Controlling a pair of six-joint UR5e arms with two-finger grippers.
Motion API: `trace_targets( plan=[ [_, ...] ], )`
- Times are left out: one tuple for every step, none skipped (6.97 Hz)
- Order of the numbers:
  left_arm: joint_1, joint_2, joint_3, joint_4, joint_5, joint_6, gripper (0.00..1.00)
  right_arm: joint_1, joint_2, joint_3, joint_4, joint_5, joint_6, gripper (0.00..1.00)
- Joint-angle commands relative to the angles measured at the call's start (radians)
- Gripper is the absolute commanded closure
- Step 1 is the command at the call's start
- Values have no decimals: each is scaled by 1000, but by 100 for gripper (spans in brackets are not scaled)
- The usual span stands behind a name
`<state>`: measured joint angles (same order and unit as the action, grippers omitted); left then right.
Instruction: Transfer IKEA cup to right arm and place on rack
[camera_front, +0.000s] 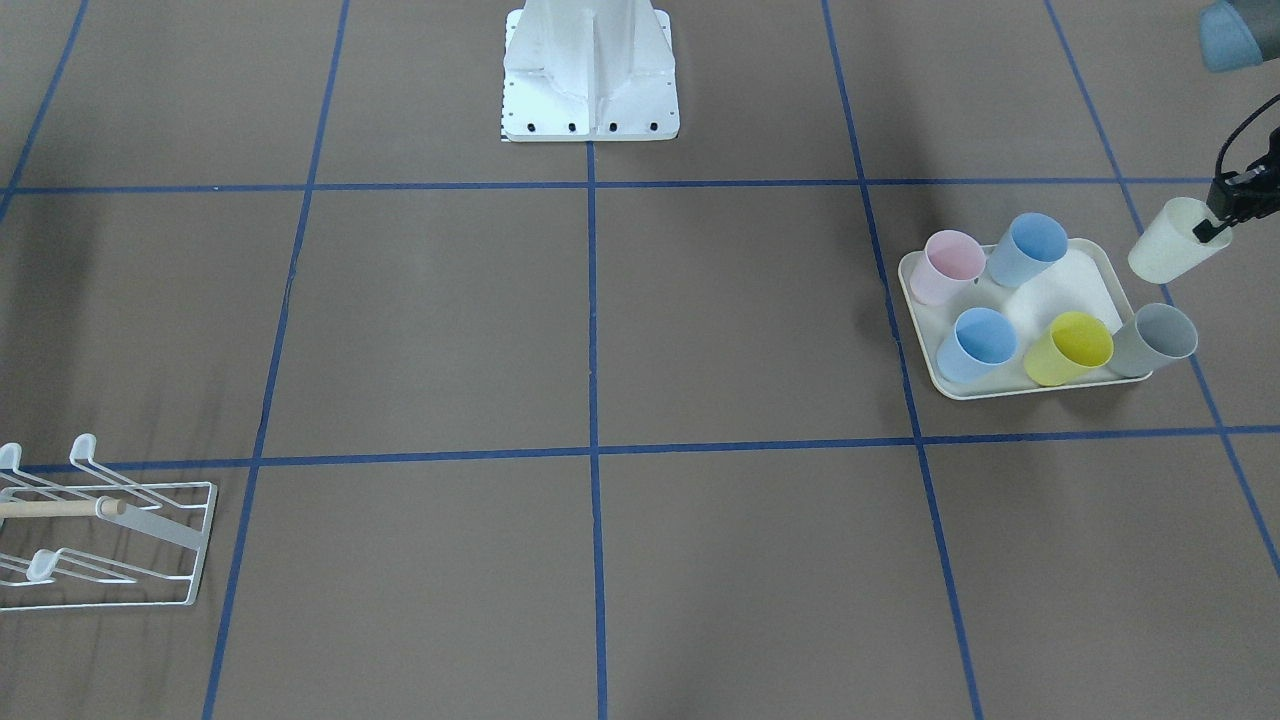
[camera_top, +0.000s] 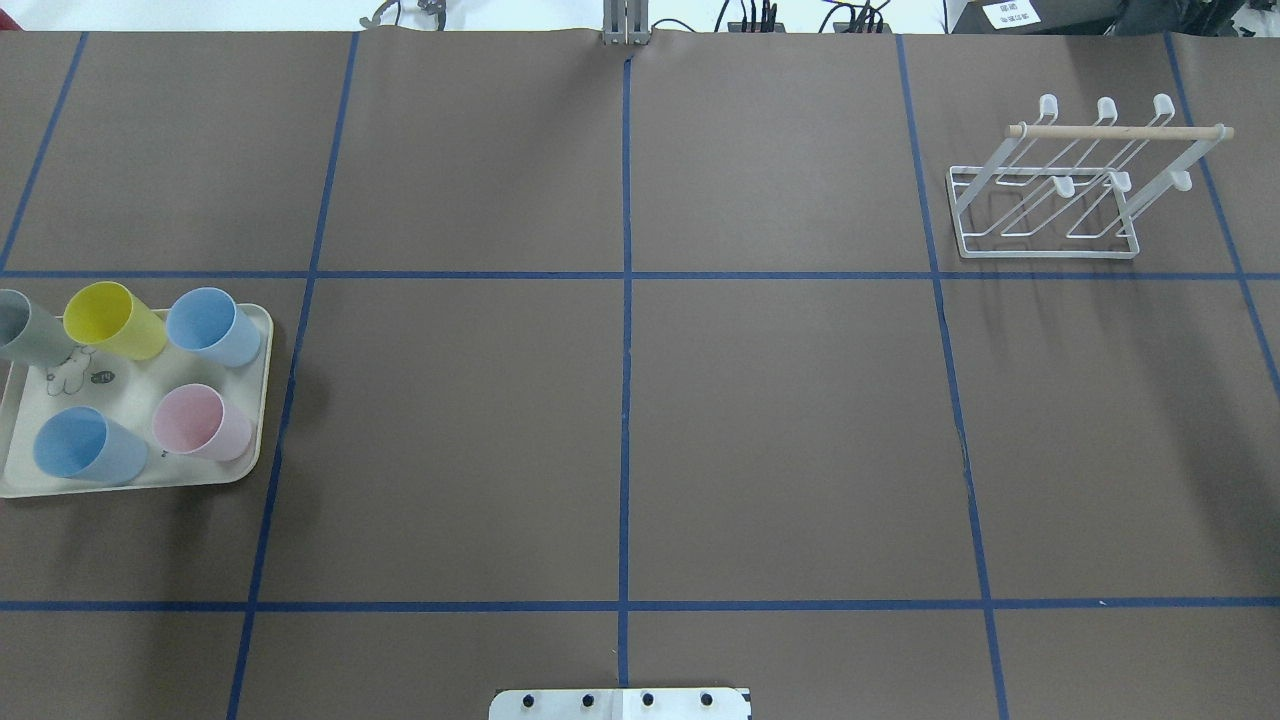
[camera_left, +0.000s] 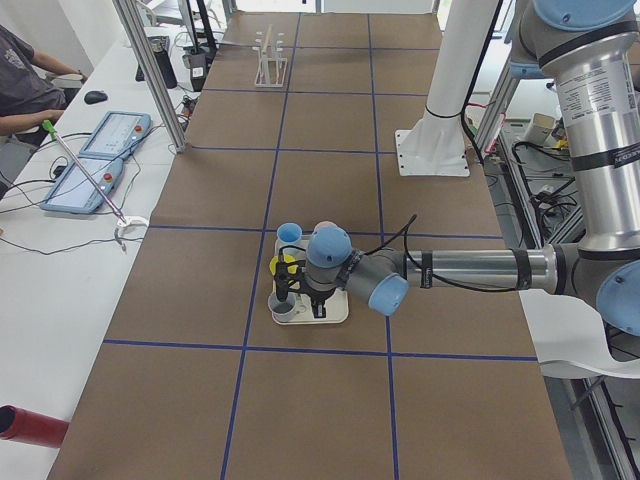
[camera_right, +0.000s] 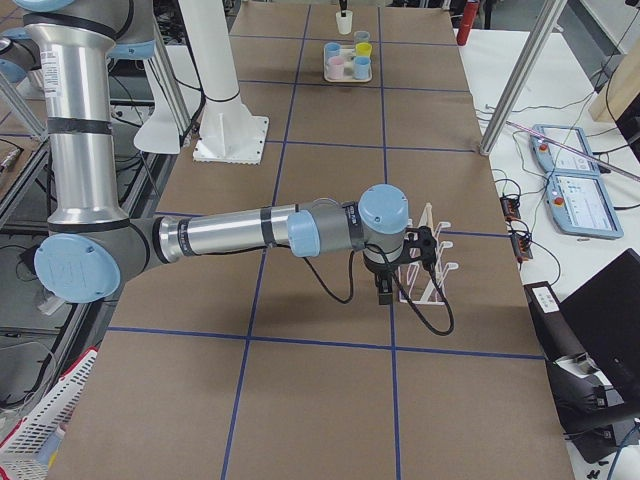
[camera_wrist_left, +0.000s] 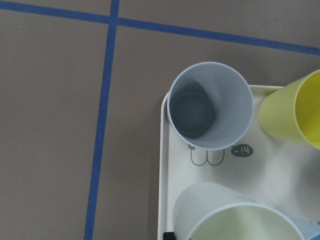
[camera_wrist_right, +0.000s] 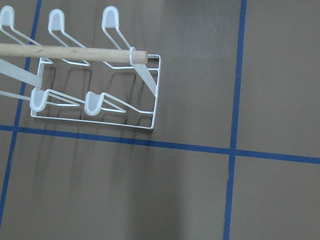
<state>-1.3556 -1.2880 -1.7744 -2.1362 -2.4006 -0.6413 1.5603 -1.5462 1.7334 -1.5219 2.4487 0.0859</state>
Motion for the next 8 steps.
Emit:
trace_targets(
  plan=[
    [-98,-17,-51,65,-32,0,100,0,2,23,26,0,5,0],
    [-132,-95,-138,216,-29,-1,100,0,11,29,58,0,43,1],
    [-143,-146,-198,316,-23,-17,100,0,23,28,131,-5,111,1],
    [-142,-175,-213,317,-23,-100,100,-11,25,25,222,-16,162,1],
    [-140,-210,-224,306,-23,-194,100,-23,43,18,289,-25,217,1],
    [-137,-234,-243,274,-23,-255,100,-29,73,20,311,-31,282,1],
    [-125,-263,-241,218,-23,-355,100,-40,81,18,368,-33,293,1],
    [-73,-284,-241,146,-8,-451,100,-48,81,8,441,-33,331,1]
  ],
)
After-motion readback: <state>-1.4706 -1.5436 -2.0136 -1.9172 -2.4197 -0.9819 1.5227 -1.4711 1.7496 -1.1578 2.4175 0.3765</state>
